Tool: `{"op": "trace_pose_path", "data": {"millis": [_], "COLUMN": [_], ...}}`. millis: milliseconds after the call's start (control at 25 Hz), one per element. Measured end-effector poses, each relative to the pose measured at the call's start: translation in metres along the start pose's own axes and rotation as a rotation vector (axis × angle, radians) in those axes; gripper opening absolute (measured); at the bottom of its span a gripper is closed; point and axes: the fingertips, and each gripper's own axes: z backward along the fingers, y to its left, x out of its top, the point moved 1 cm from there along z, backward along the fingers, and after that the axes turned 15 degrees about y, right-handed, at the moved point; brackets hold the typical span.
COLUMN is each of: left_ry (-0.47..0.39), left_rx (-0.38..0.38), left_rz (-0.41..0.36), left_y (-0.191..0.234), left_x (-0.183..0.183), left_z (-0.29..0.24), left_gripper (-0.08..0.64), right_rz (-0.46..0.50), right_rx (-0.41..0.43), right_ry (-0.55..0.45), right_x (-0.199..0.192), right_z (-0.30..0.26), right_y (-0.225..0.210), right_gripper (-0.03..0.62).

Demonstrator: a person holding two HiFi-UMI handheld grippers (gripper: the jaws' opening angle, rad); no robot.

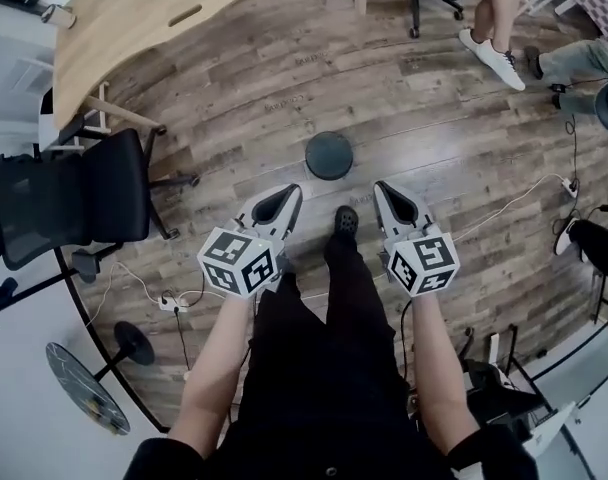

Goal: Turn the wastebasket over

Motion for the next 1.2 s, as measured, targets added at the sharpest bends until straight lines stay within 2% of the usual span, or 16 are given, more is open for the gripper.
{"op": "trace_pose_path", "data": {"millis": [200, 440, 680, 1000, 1200], "left_ry": [0.049, 0.096, 0.158, 0.257, 0.328], "left_rx": [0.026, 0.029, 0.037, -0.016, -0.056], "left_rz": [0.042, 0.063, 0.095, 0.150, 0.102], "left_y": [0.010, 0.042, 0.093, 0.163, 0.205], "left_x": [-0.005, -0.018, -0.053, -0.127, -0.149], "left_z": [-0.033, -0.082, -0.147, -0.229, -0.270], "left_gripper": [0.017, 0.017, 0.018, 0.018, 0.020], "right_rz": [-0.020, -0.077, -0.090, -0.155, -0.196], "right_rx": [0.037, 0.068, 0.068, 0.003, -0.045], "right_ry": [0.079, 0.155, 0.252, 0.305, 0.326], "right_x": [-0.024, -0.064, -0.112, -0.167, -0.192], "right_z": [-0.030, -0.074, -0.141, -0.220, -0.267], "right_y": [-0.021, -0.041, -0.066, -0.106, -0.128], "right_gripper": [0.034, 0.032, 0.034, 0.034, 0.034]}}
